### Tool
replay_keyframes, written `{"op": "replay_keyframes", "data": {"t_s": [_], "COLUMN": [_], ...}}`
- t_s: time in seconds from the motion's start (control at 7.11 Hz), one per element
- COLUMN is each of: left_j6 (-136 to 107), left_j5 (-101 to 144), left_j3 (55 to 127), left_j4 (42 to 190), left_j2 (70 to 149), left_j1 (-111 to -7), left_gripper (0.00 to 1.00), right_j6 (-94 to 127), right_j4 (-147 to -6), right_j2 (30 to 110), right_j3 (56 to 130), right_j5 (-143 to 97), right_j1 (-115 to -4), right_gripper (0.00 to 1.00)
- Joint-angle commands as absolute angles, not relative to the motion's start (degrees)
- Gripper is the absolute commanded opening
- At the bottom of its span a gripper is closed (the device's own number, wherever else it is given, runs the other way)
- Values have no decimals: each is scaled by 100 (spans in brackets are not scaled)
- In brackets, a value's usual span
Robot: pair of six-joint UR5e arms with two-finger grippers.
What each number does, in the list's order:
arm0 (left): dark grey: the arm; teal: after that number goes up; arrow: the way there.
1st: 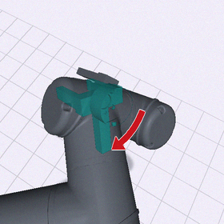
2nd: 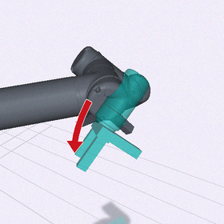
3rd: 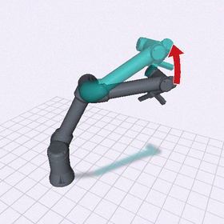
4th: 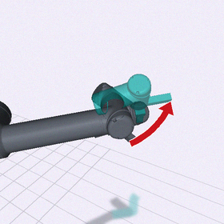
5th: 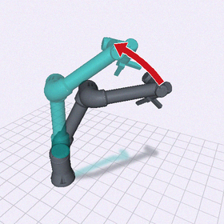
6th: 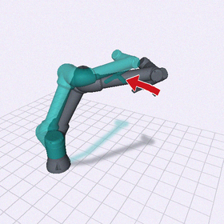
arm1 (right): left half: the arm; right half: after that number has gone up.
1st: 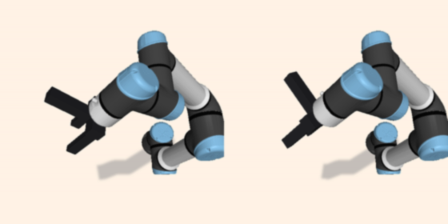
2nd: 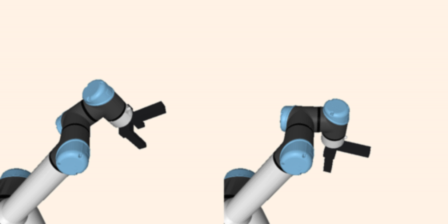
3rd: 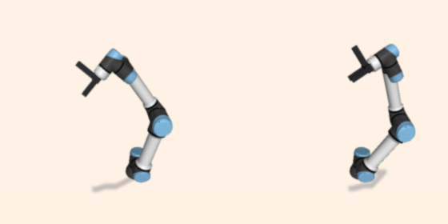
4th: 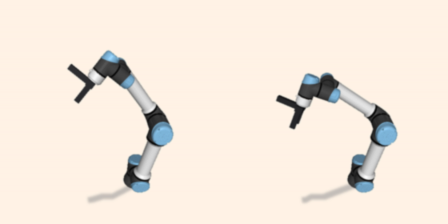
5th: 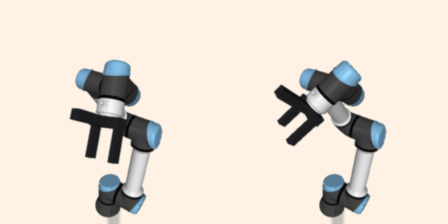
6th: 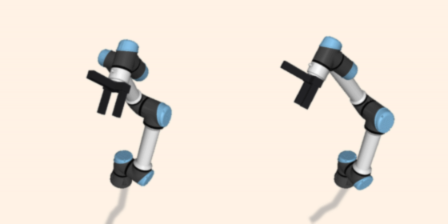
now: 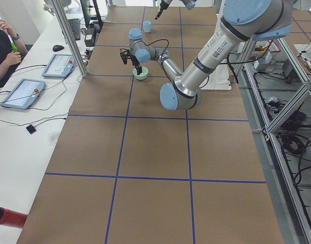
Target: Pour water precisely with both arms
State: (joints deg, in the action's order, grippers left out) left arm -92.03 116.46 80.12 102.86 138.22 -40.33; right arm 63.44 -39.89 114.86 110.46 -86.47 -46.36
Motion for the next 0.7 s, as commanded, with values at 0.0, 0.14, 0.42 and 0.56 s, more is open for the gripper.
{"op": "replay_keyframes", "data": {"t_s": [0.0, 0.14, 0.42, 0.56], "left_j6": [-9211, -9211, -9211, -9211], "left_j5": [11637, 11637, 11637, 11637], "left_j3": [8016, 8016, 8016, 8016], "left_j4": [10283, 10283, 10283, 10283], "left_j2": [13755, 13755, 13746, 13746], "left_j1": [-3999, -3999, -3990, -3990], "left_gripper": [100, 100, 100, 100], "right_j6": [6372, 6346, 6346, 6354], "right_j4": [-3598, -2768, -2329, -2312], "right_j2": [11444, 11382, 11251, 11189], "right_j3": [10699, 10131, 9765, 9739], "right_j5": [-7623, -7481, -6955, -6813], "right_j1": [-3957, -3894, -3675, -3604], "right_gripper": [100, 100, 100, 100]}}
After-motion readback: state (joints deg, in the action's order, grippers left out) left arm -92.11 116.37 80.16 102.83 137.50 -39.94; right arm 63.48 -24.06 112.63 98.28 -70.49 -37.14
